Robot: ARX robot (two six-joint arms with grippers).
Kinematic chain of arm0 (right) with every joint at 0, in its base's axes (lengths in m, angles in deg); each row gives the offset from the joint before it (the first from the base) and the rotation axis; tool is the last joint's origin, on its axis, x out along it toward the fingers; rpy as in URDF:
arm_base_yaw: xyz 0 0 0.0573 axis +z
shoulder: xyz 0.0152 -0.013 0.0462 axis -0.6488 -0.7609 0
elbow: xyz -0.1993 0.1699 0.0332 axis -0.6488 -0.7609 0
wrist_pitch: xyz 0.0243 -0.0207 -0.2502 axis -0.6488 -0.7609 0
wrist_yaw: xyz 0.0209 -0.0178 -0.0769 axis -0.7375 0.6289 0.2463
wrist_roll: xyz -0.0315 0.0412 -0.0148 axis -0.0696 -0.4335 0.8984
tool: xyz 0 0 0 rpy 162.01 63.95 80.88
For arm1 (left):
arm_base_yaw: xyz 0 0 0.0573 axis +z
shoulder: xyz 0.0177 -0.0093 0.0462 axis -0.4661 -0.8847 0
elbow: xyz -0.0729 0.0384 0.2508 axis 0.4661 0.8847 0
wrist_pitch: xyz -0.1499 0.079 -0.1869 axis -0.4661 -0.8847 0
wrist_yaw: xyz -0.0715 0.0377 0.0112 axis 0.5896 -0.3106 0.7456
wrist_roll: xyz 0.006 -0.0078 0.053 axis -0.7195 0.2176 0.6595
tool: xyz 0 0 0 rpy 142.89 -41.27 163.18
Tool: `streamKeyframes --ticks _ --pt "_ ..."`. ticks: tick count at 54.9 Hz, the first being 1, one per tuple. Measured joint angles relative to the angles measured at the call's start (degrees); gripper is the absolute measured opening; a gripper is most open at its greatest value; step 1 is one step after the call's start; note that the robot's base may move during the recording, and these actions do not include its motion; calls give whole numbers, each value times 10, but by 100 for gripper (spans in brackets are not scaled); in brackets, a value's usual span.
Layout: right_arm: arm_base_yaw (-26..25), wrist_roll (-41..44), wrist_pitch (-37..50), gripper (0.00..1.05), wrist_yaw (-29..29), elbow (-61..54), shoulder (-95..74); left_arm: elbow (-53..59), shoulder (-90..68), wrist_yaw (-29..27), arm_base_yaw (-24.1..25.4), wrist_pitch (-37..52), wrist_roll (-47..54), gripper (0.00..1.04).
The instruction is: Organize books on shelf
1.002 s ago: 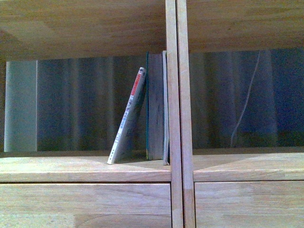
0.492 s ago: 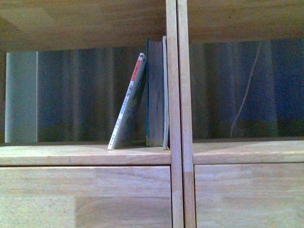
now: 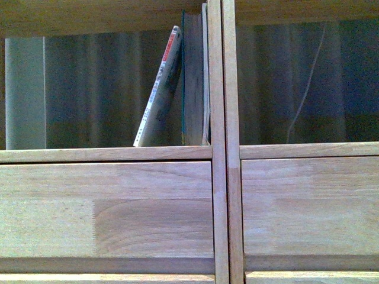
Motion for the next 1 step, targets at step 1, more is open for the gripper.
streamKeyframes --ticks 1 --pt "0 0 0 98 0 0 0 0 0 0 0 0 0 97"
